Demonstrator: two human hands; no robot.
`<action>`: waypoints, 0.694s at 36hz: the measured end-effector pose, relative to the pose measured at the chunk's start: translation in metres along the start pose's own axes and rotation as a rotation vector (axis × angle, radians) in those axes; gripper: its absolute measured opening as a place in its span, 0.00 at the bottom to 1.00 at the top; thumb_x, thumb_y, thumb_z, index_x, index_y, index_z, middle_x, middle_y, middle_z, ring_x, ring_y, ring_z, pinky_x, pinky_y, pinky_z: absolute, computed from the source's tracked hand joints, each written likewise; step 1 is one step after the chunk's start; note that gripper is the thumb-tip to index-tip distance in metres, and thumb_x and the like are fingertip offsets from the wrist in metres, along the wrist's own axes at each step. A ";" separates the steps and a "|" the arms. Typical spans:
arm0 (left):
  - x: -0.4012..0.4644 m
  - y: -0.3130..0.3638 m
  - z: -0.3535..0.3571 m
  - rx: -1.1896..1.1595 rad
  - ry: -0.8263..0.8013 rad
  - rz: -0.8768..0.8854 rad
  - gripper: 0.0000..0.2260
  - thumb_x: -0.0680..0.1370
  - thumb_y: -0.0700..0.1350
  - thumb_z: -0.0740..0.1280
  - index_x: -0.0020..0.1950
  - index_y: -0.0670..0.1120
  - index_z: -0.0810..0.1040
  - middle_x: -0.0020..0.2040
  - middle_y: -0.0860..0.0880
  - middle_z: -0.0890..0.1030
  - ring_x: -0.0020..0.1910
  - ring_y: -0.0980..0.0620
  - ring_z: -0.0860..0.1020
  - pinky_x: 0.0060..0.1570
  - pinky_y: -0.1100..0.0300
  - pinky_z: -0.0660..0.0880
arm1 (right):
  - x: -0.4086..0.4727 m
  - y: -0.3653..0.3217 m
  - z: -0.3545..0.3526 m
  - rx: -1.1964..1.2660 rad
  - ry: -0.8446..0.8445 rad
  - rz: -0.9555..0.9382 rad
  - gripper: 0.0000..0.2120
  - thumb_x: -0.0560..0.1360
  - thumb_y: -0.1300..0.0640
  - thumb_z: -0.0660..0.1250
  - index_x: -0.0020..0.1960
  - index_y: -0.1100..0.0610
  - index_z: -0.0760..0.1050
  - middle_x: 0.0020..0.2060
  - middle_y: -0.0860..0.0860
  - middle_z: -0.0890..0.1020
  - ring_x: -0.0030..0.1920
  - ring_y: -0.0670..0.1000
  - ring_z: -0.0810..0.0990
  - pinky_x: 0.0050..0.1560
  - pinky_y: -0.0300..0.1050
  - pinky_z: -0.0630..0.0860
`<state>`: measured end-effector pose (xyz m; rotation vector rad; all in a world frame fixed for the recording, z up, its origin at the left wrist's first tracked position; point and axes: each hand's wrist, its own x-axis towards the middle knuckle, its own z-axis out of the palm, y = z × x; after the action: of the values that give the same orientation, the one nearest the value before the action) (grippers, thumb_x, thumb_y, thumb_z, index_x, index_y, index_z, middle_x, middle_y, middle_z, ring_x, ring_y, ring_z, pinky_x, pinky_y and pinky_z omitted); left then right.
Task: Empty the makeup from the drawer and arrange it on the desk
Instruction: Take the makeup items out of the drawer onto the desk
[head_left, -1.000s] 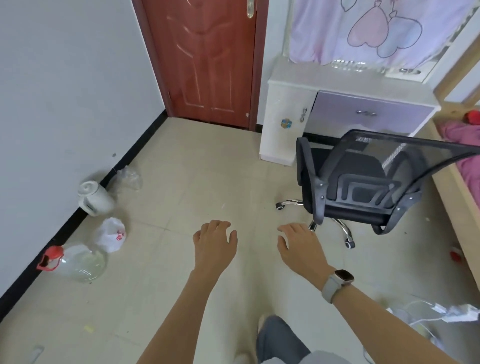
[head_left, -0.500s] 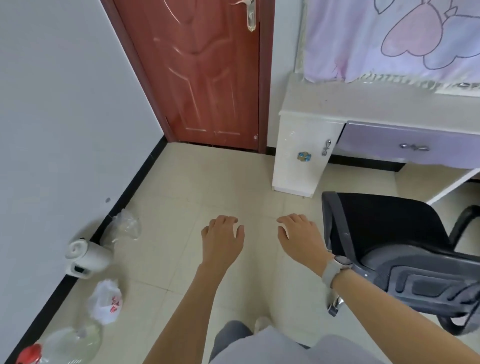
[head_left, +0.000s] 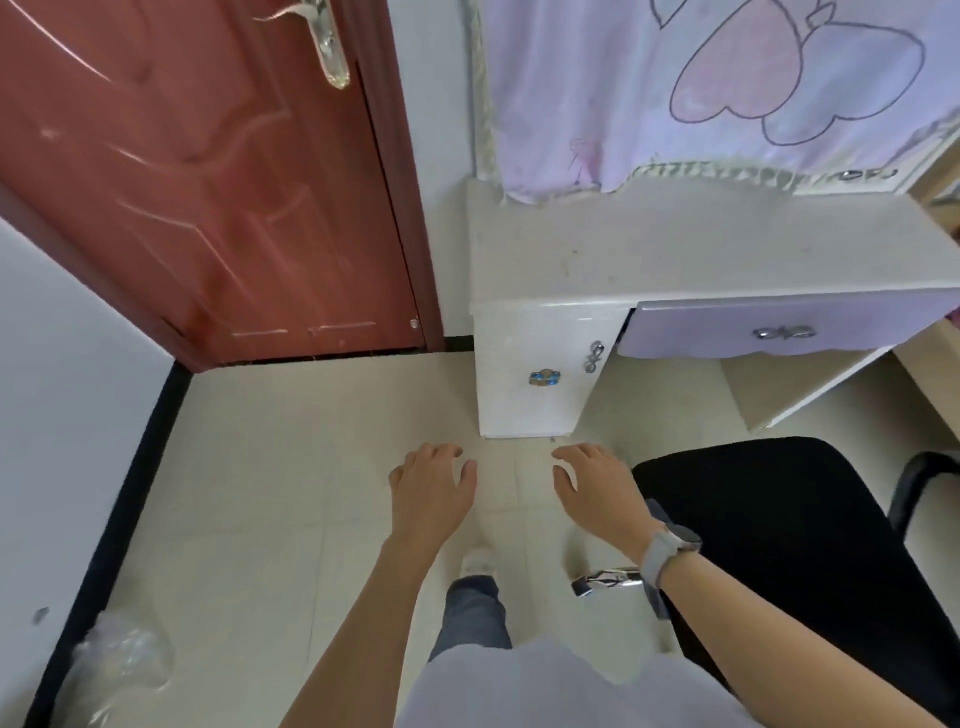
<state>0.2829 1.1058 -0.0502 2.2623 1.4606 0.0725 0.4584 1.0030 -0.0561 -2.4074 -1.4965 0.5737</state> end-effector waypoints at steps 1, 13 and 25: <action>0.022 0.005 -0.004 0.011 -0.014 0.024 0.16 0.79 0.53 0.57 0.63 0.48 0.74 0.61 0.49 0.76 0.60 0.50 0.72 0.60 0.54 0.64 | 0.014 0.002 -0.007 0.008 0.009 0.034 0.16 0.79 0.52 0.55 0.65 0.53 0.71 0.62 0.49 0.75 0.63 0.51 0.70 0.61 0.48 0.67; 0.214 0.136 0.013 0.076 -0.234 0.396 0.16 0.80 0.50 0.59 0.65 0.47 0.73 0.63 0.49 0.74 0.61 0.48 0.71 0.59 0.53 0.66 | 0.115 0.091 -0.057 0.200 0.108 0.445 0.16 0.79 0.56 0.56 0.64 0.57 0.72 0.58 0.54 0.77 0.59 0.54 0.73 0.58 0.49 0.71; 0.318 0.322 0.119 0.091 -0.342 0.733 0.13 0.78 0.42 0.61 0.62 0.44 0.75 0.60 0.47 0.75 0.56 0.45 0.73 0.54 0.53 0.69 | 0.195 0.263 -0.085 0.575 0.396 0.917 0.14 0.79 0.59 0.57 0.63 0.59 0.72 0.58 0.54 0.78 0.57 0.54 0.77 0.57 0.50 0.73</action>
<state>0.7305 1.2347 -0.0919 2.6044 0.4304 -0.1537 0.7842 1.0609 -0.1261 -2.3904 0.0115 0.5314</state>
